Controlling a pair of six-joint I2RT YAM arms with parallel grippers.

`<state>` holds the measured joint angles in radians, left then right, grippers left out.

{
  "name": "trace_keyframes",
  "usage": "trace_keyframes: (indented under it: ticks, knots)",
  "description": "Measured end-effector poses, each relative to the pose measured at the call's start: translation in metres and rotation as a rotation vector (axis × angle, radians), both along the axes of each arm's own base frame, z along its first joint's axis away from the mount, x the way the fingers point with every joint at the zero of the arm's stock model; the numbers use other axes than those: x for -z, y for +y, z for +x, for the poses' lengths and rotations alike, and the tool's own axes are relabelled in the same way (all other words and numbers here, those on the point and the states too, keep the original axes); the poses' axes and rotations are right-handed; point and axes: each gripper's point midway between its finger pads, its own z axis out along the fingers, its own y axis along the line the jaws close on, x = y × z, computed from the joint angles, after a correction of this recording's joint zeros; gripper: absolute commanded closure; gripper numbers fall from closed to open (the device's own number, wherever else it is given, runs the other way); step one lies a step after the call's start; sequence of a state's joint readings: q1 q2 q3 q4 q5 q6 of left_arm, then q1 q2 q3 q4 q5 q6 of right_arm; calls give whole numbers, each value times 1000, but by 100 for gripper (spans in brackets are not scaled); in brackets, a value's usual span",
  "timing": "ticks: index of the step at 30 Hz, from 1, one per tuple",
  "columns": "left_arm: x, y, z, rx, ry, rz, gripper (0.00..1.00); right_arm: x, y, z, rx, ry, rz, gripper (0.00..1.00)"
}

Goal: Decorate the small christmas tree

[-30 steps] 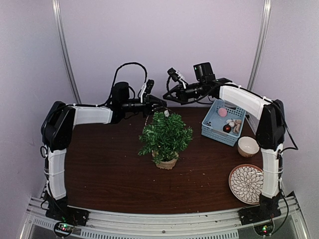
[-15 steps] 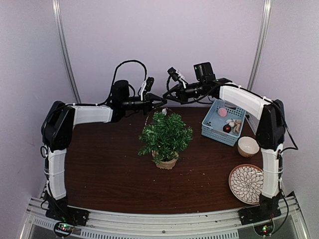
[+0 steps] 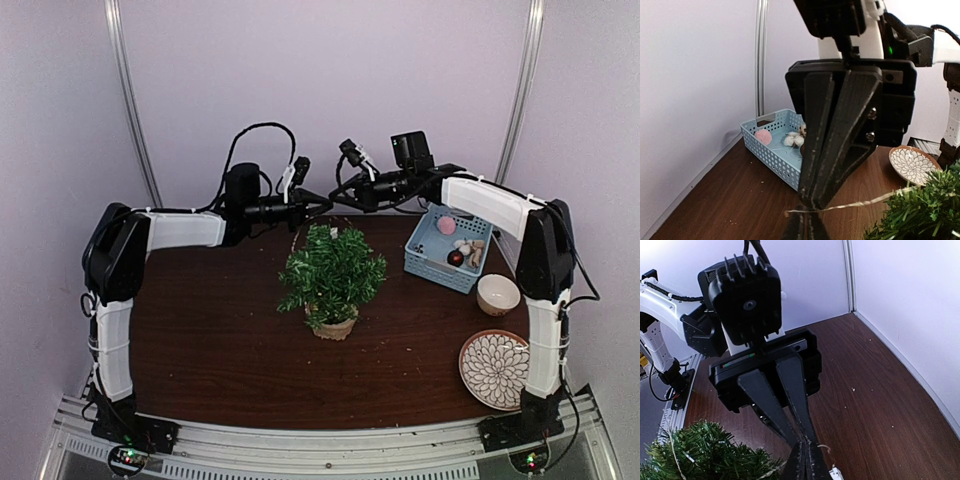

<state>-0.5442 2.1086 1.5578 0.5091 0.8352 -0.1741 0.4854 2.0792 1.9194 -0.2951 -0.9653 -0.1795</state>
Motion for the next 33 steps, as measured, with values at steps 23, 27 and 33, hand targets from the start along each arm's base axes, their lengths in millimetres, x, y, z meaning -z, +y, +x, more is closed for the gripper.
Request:
trace_keyframes:
  ticks: [23,27,33]
  knots:
    - [-3,5,2,-13,-28,12,60,-19,-23,5,64,6,52,63]
    - [-5,21,15,-71,3,23,49,-4,-56,6,153,76,26,58]
    - [11,51,36,-191,37,134,41,26,-115,18,350,196,-34,51]
